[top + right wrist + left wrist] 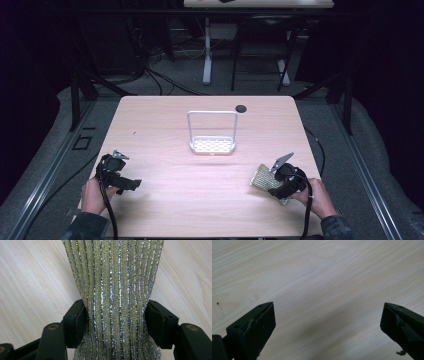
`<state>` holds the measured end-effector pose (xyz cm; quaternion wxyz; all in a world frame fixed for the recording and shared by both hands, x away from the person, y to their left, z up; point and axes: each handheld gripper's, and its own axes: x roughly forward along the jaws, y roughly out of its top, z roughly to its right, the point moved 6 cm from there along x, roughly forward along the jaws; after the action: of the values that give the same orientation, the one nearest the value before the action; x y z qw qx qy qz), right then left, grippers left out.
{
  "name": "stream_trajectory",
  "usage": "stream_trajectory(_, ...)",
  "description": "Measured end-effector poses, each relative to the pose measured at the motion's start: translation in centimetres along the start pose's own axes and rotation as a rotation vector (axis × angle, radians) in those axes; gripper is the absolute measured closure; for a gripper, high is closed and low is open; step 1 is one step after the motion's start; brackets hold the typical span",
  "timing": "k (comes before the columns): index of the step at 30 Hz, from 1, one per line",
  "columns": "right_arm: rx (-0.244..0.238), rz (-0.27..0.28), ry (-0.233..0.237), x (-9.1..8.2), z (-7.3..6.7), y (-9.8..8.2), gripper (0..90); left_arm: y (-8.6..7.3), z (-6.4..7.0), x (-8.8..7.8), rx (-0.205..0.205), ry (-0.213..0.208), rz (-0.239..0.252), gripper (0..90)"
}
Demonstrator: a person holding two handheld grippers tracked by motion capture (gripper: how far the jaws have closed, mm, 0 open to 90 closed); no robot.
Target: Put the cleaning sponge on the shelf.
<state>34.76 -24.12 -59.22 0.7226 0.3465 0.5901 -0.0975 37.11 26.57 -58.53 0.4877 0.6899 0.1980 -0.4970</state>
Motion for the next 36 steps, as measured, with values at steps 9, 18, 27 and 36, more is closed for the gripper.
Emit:
stream_trajectory(9, 0.063, 0.025, -0.005, -0.3, -0.1, 0.7, 36.5, 0.0, 0.0, 0.1, -0.007, 0.022, -0.002, 1.6)
stream_trajectory(18, 0.097, 0.038, -0.02, -0.5, -0.2, 1.3, 36.6, 0.1, 0.0, 0.3, 0.001, 0.048, -0.018, 4.6)
stream_trajectory(27, 0.102, 0.044, -0.027, -0.6, -0.7, 2.1, 36.7, 0.1, 0.0, 0.3, -0.002, 0.048, -0.014, 5.1)
stream_trajectory(36, 0.113, 0.057, -0.035, -0.6, -1.0, 3.0, 36.8, 0.1, 0.0, 0.4, 0.0, 0.044, -0.012, 5.1)
